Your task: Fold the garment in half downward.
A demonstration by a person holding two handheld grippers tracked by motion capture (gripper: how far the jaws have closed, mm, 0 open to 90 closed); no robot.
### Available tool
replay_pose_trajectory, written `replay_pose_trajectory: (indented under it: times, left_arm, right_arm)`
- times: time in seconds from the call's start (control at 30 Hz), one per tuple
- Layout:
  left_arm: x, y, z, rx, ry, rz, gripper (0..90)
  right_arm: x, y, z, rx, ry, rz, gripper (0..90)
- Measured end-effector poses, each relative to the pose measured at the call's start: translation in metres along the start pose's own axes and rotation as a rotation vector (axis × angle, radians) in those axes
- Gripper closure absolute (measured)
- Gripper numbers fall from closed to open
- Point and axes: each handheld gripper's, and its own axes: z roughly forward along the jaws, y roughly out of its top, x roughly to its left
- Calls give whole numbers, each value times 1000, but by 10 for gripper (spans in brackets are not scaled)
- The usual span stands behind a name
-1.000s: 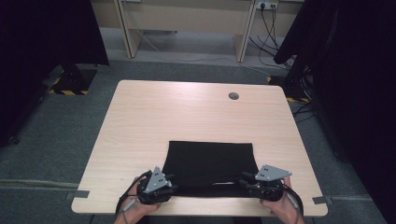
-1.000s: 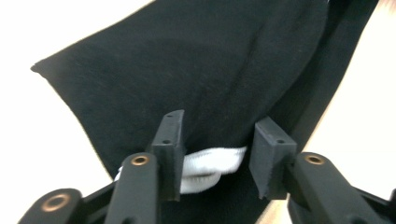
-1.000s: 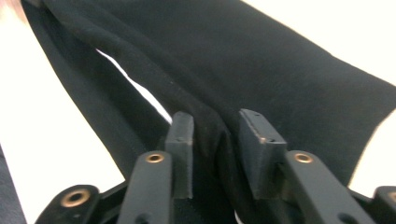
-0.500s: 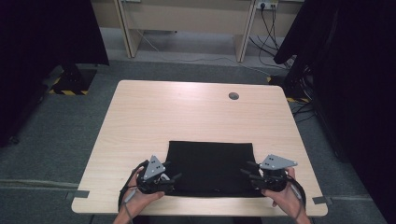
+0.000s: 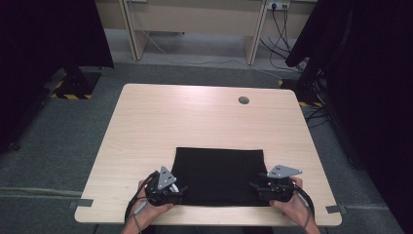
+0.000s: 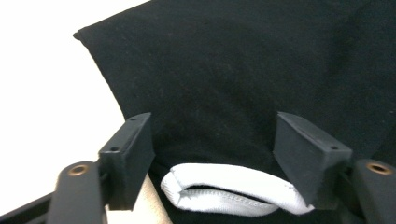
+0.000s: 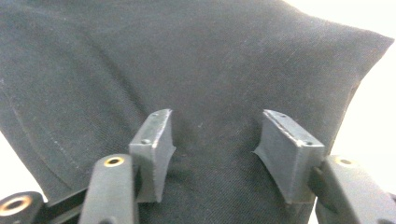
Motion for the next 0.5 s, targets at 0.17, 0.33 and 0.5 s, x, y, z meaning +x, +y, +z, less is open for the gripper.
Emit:
replay_pose_trajectory:
  times: [0.17, 0.33, 0.5]
  left_arm:
    - [5, 1, -2, -24, -1, -50, 204]
    - [5, 2, -5, -14, -11, -73, 147]
    - [7, -2, -5, 17, -19, -94, 106]
  right_arm:
    - [-1, 9, -3, -37, -5, 20, 352]
    - [0, 23, 4, -48, -9, 23, 292]
    - [0, 31, 17, -9, 0, 27, 281]
